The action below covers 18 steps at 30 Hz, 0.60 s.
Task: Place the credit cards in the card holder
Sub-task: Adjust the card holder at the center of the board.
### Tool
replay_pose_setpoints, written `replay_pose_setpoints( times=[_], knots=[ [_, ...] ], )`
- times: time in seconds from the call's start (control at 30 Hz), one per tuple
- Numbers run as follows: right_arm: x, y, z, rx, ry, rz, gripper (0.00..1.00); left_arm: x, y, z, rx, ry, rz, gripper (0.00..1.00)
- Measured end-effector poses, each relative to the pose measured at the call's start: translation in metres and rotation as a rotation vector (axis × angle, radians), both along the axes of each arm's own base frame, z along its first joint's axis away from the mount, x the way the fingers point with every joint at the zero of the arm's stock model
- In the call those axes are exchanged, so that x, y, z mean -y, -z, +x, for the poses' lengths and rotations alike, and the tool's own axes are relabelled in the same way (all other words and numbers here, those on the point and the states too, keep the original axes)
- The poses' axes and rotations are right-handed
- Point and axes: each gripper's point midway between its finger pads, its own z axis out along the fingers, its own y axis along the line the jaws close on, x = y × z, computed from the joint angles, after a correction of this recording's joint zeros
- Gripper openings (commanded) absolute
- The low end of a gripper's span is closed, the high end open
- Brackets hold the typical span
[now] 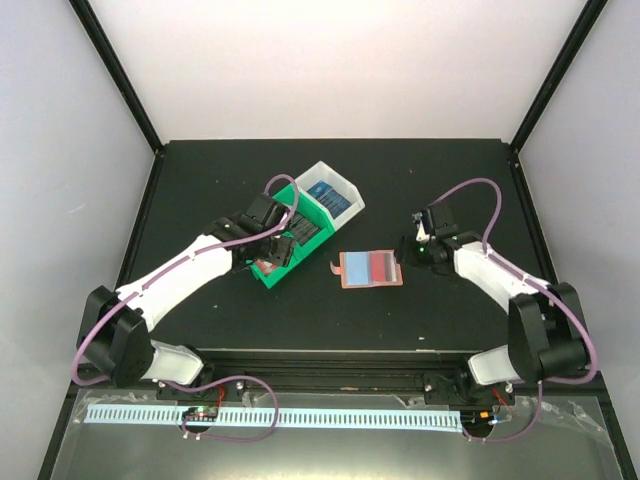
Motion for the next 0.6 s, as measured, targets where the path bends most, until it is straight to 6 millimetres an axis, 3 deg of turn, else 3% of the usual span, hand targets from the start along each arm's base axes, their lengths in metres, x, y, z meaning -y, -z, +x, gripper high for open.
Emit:
replay_pose_setpoints(
  times=[0.1, 0.23, 0.4, 0.6],
  knots=[
    [0.002, -0.027, 0.007, 0.081, 0.010, 0.005, 0.64, -0.012, 0.004, -0.001, -0.003, -0.002, 0.066, 0.66],
    [-0.001, -0.047, 0.013, 0.137, -0.002, 0.022, 0.64, -0.023, 0.010, 0.007, -0.013, -0.010, 0.132, 0.61],
    [-0.010, -0.049, 0.011, 0.135, -0.034, 0.052, 0.64, -0.039, 0.033, 0.017, -0.057, -0.025, 0.222, 0.53],
    [-0.035, -0.049, 0.006, 0.129, -0.106, 0.095, 0.64, -0.053, 0.071, 0.027, -0.142, -0.041, 0.333, 0.46]
  ],
)
